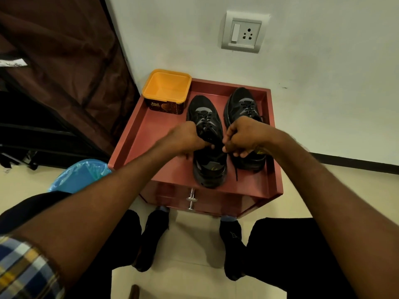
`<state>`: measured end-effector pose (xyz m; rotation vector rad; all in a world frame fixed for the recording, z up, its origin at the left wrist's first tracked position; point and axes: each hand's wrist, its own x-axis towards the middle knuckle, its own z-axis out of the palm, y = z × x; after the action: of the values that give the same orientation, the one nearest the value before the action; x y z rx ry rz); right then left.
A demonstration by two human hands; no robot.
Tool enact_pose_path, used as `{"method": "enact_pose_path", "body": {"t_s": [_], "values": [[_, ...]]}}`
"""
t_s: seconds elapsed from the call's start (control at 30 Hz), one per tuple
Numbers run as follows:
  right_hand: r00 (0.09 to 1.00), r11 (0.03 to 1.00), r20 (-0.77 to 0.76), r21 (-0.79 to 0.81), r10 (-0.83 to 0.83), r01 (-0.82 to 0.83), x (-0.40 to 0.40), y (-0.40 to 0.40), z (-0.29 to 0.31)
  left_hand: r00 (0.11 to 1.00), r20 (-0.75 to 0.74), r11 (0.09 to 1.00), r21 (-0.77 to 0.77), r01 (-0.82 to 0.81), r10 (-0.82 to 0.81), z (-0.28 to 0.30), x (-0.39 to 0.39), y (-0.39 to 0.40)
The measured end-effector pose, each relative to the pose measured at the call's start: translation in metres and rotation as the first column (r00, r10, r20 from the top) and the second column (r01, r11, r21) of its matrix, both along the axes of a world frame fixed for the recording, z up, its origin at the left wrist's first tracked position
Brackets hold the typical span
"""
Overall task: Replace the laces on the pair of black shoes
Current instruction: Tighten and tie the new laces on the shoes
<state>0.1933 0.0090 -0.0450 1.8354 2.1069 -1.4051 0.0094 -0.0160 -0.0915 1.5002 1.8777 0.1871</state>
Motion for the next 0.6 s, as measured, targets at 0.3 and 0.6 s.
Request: {"method": "enact_pose_path", "body": {"t_s": [0.3, 0.6], "values": [[0.988, 0.987, -0.156, 0.159, -0.006, 0.031, -0.021, -0.005, -0.009, 0.935, 0.354, 0.972, -0.229, 0.053, 0.032, 0.027, -0.031, -0.005], [0.977, 0.973, 0.037, 0.097, 0.209, -0.211, -0.003, 0.001, 0.006, 0.89, 0.449, 0.996, -0.013, 0.091, -0.075, 0.032, -0.017, -0.004]]}}
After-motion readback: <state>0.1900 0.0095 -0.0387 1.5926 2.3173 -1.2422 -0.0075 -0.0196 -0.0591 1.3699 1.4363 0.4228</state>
